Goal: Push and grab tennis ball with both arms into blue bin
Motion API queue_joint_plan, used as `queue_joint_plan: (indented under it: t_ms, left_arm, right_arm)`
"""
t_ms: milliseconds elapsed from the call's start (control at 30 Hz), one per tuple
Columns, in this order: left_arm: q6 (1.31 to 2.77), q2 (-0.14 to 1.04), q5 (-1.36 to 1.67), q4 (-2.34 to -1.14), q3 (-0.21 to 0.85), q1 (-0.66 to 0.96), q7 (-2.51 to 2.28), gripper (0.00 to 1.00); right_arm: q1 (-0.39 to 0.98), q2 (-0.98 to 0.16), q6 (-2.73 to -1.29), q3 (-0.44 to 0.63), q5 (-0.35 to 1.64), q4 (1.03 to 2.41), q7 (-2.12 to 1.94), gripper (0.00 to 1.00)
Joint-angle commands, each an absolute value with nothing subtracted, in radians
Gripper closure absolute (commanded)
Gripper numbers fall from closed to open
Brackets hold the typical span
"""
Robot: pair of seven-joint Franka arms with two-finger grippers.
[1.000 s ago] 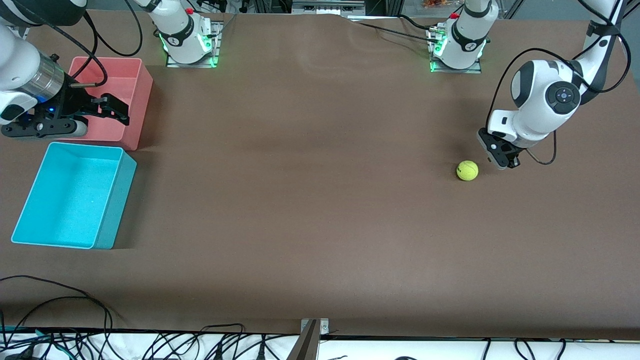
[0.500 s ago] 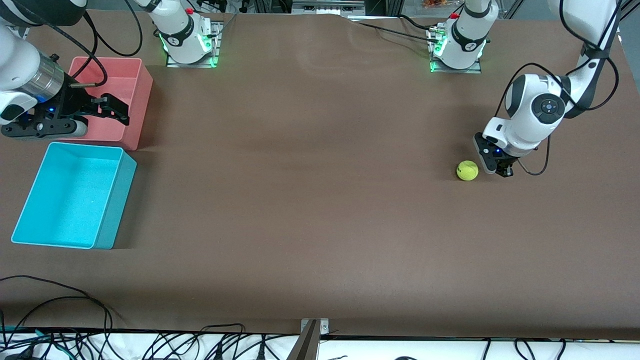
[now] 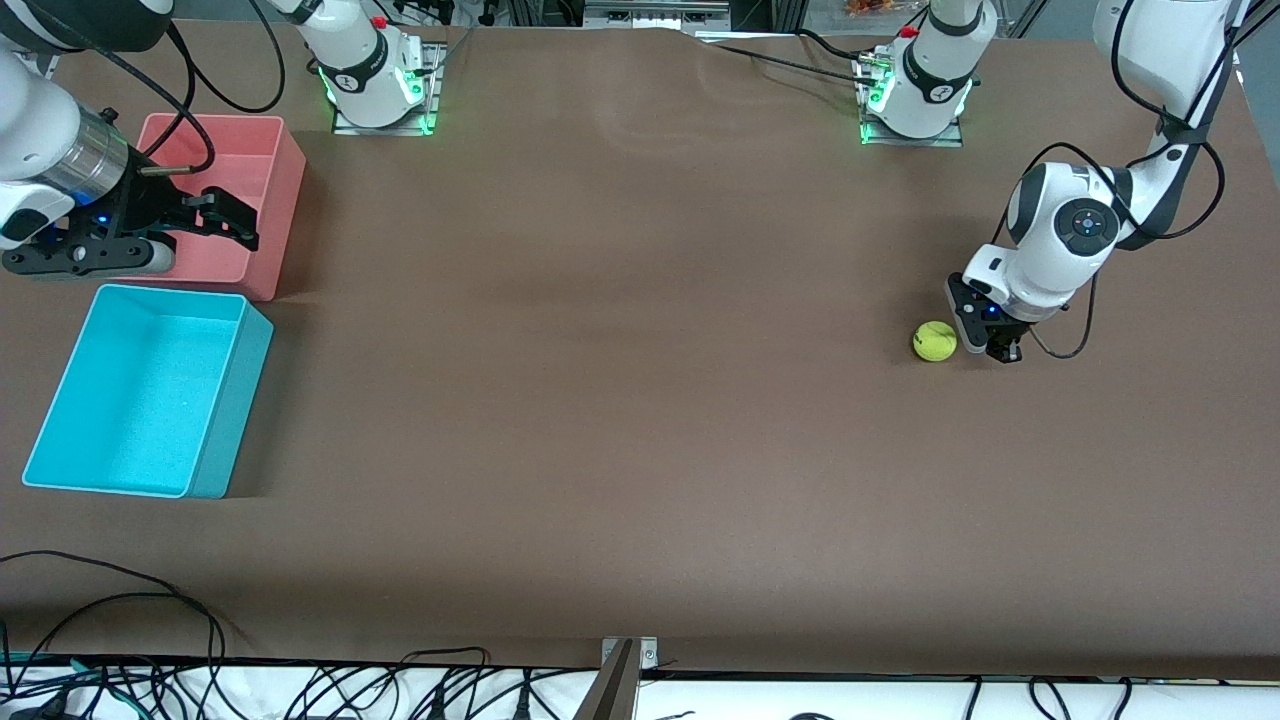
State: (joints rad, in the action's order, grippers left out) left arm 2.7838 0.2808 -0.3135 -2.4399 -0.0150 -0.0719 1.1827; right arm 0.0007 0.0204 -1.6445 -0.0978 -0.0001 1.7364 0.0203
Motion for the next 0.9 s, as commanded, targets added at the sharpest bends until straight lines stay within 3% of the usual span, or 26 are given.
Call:
queue_joint_plan:
  t_ms: [0, 67, 167, 500, 867]
  left_arm:
    - [2.77, 0.276, -0.282, -2.431, 0.087, -0.057, 0.998, 1.0]
    - [2.744, 0.276, -0.284, -2.427, 0.158, -0.049, 0.812, 1.0]
    - [2.7, 0.272, -0.343, -2.401, 0.183, -0.026, 0.678, 1.0]
    - [2.681, 0.256, -0.416, -2.388, 0.14, -0.13, 0.867, 1.0]
    - [2.677, 0.189, -0.41, -2.388, 0.12, -0.132, 0.865, 1.0]
  right_arm:
    - [0.003, 0.012, -1.628, -0.094, -0.002, 1.713, 0.023, 0.0]
    - [0.003, 0.012, -1.628, -0.094, -0.002, 1.713, 0.021, 0.0]
    - [0.003, 0.012, -1.628, -0.094, -0.002, 1.713, 0.021, 0.0]
    - [0.003, 0.012, -1.628, -0.094, -0.002, 1.713, 0.021, 0.0]
    - [0.003, 0.014, -1.628, -0.094, -0.002, 1.713, 0.021, 0.0]
